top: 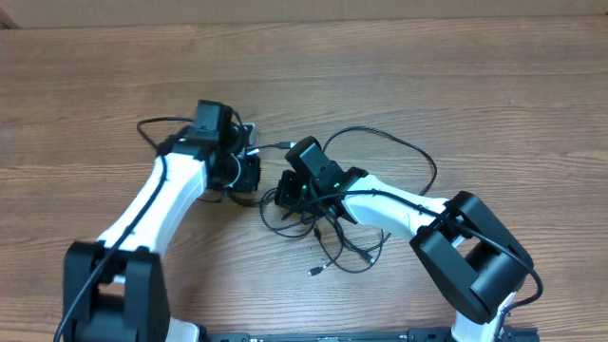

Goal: Untangle cables

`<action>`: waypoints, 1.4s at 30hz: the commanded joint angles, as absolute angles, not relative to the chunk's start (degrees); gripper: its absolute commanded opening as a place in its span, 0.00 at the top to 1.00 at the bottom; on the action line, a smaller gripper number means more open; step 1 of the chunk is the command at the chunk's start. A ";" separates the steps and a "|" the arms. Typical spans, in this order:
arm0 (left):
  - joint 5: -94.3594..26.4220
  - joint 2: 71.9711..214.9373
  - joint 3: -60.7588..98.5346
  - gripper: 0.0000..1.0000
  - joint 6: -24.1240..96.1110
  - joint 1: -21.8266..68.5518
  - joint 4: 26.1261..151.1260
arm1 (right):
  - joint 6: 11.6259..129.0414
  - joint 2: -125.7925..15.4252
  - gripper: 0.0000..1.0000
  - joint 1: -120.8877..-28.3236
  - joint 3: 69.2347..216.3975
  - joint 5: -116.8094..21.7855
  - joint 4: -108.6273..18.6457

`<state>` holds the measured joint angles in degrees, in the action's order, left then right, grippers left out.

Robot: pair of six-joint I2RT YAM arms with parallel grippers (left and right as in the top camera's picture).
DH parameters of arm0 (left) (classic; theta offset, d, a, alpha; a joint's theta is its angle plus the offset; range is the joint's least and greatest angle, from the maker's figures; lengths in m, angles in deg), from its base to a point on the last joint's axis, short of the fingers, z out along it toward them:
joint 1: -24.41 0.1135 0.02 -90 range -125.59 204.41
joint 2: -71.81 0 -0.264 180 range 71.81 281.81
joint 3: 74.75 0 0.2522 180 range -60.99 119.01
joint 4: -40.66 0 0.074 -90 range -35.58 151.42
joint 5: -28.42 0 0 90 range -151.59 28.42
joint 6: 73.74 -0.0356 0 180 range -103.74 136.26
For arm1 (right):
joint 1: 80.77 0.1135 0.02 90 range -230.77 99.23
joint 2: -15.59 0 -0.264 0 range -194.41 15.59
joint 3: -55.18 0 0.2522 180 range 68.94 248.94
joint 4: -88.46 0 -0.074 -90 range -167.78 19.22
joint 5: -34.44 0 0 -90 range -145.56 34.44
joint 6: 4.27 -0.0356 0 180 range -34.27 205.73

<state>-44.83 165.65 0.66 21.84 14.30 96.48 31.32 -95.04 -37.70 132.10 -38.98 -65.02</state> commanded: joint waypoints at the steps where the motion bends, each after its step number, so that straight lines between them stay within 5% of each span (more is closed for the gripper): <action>1: -45.36 165.85 0.99 0.83 21.19 14.26 98.21 | 32.41 -92.94 0.96 -37.77 131.92 -37.73 -64.37; 11: -38.62 167.07 0.55 0.65 16.38 14.22 100.55 | 32.17 -92.96 0.71 -37.77 131.92 -39.65 -63.80; 19: -39.32 167.07 -0.91 0.71 15.42 14.22 101.75 | 32.13 -92.96 0.69 -37.59 131.92 -39.39 -63.62; 26: -53.12 167.07 -0.98 0.77 23.24 14.41 99.17 | 31.52 -92.96 0.68 -37.55 131.90 -36.68 -62.84; 42: -51.94 173.41 -2.40 0.82 22.34 12.71 95.92 | 28.52 -92.96 0.67 -35.08 131.90 -40.38 -62.95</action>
